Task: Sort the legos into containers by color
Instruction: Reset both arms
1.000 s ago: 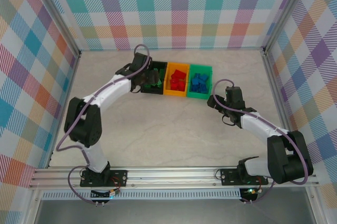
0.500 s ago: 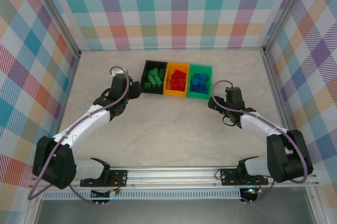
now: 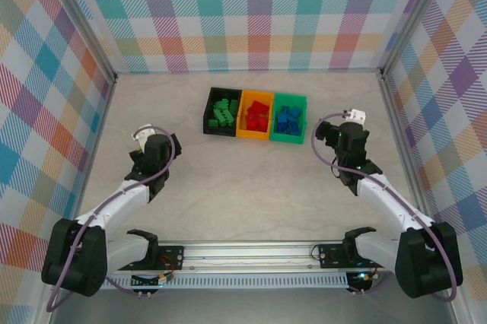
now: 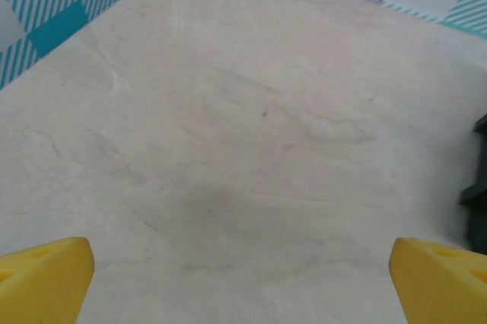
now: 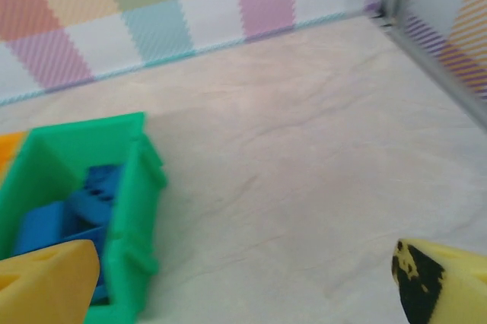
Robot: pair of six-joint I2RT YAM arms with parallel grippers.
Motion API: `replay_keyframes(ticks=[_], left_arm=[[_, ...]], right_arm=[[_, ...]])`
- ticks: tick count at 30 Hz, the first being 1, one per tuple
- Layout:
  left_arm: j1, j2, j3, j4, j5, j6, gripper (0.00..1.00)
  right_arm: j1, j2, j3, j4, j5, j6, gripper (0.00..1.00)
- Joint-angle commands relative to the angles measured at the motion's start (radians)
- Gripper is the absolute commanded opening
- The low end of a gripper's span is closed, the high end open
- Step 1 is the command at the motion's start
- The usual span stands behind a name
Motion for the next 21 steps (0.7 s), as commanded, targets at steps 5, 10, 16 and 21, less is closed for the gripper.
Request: replay_keyframes(ticks=[5, 10, 16, 21], left_arm=[[0.019, 0.091, -0.051, 0.335, -0.048, 0.201, 0.99], [0.030, 0.186, -0.119, 0.562, 0.042, 0.302, 0.99], [0.042, 0.322, -0.137, 0.745, 0.147, 0.374, 0.99], [0.073, 0.389, -0.077, 0.688, 0.262, 0.386, 0.99]], right_arm=[[-0.062, 0.183, -0.119, 0.306, 0.097, -0.143, 0.99], [-0.078, 0.263, -0.156, 0.478, 0.006, -0.192, 0.99], [-0.083, 0.377, -0.136, 0.577, -0.077, -0.241, 0.99], [-0.109, 0.395, -0.067, 0.459, -0.176, -0.247, 0.99]])
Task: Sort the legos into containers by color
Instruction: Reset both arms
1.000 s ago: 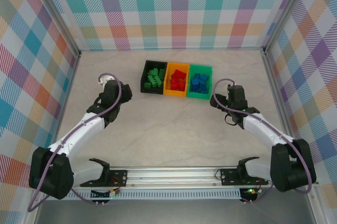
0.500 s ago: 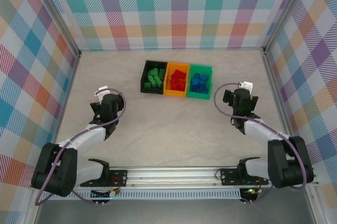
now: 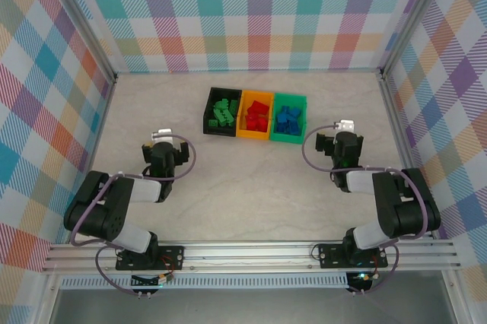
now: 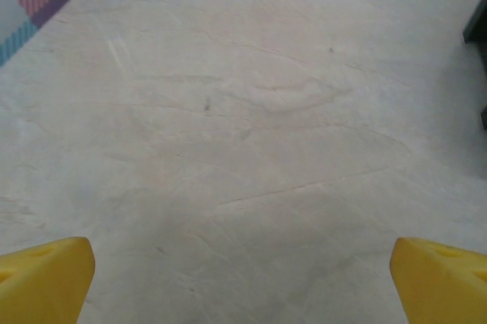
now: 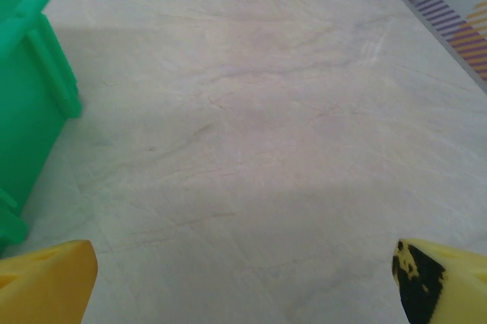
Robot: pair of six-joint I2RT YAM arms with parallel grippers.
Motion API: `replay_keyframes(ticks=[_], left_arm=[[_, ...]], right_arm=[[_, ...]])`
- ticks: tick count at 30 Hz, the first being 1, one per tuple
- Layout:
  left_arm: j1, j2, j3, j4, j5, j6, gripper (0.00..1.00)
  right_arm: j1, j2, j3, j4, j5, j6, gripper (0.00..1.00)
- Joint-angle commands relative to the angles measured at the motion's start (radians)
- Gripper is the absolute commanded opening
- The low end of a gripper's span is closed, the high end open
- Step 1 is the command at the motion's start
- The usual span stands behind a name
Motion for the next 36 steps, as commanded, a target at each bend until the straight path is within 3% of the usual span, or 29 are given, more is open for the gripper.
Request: replay_keyframes(ticks=[1, 7, 11, 12, 13, 36], left_arm=[[0.044, 0.018, 0.044, 0.056, 0.097, 0.019, 0.99], [0.085, 0.030, 0.091, -0.030, 0.182, -0.006, 1.00], [0.107, 0.056, 0.061, 0.027, 0.219, -0.022, 1.00], [0.117, 0.083, 0.044, 0.109, 0.237, -0.020, 1.00], [0.119, 0.067, 0.054, 0.057, 0.238, -0.026, 1.00], [0.122, 0.070, 0.055, 0.060, 0.243, -0.028, 1.00]], right_arm=[[-0.029, 0.011, 0.061, -0.031, -0.104, -0.020, 0.99], [-0.083, 0.023, 0.098, -0.112, -0.254, -0.008, 0.99], [-0.098, 0.048, -0.061, 0.197, -0.388, -0.048, 0.99], [-0.099, 0.050, -0.058, 0.206, -0.395, -0.050, 0.99], [-0.102, 0.026, -0.030, 0.116, -0.390, -0.044, 0.99], [-0.116, 0.040, -0.016, 0.115, -0.363, -0.015, 0.99]])
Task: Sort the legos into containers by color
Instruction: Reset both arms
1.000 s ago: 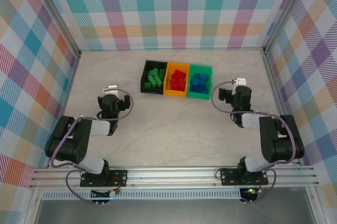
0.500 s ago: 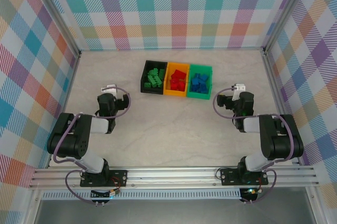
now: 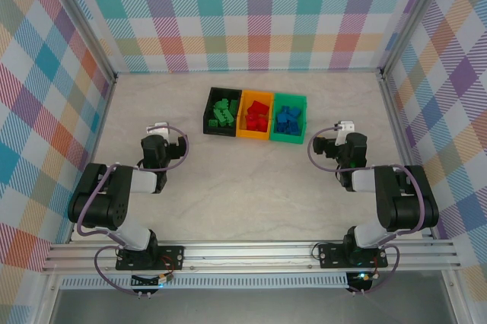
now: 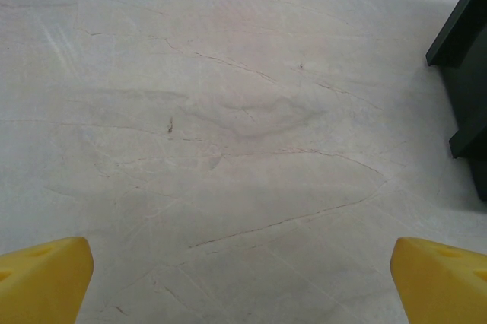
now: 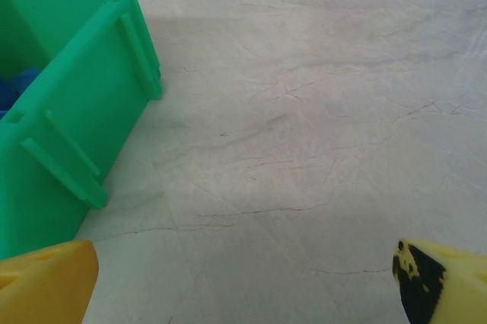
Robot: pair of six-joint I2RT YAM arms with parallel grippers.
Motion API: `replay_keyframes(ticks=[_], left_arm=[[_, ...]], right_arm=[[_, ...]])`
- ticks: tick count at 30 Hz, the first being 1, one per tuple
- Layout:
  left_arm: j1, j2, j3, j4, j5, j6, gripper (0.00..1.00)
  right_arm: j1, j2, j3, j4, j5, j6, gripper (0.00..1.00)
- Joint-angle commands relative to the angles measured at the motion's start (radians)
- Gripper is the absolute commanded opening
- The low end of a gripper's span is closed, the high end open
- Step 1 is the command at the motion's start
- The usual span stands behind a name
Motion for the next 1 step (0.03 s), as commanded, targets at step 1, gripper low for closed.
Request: replay_keyframes(ticks=[1], left_arm=[[0.007, 0.002, -0.009, 0.039, 0.015, -0.011, 1.00]], right_arm=[[-0.007, 0.001, 0.015, 0.035, -0.020, 0.007, 0.99]])
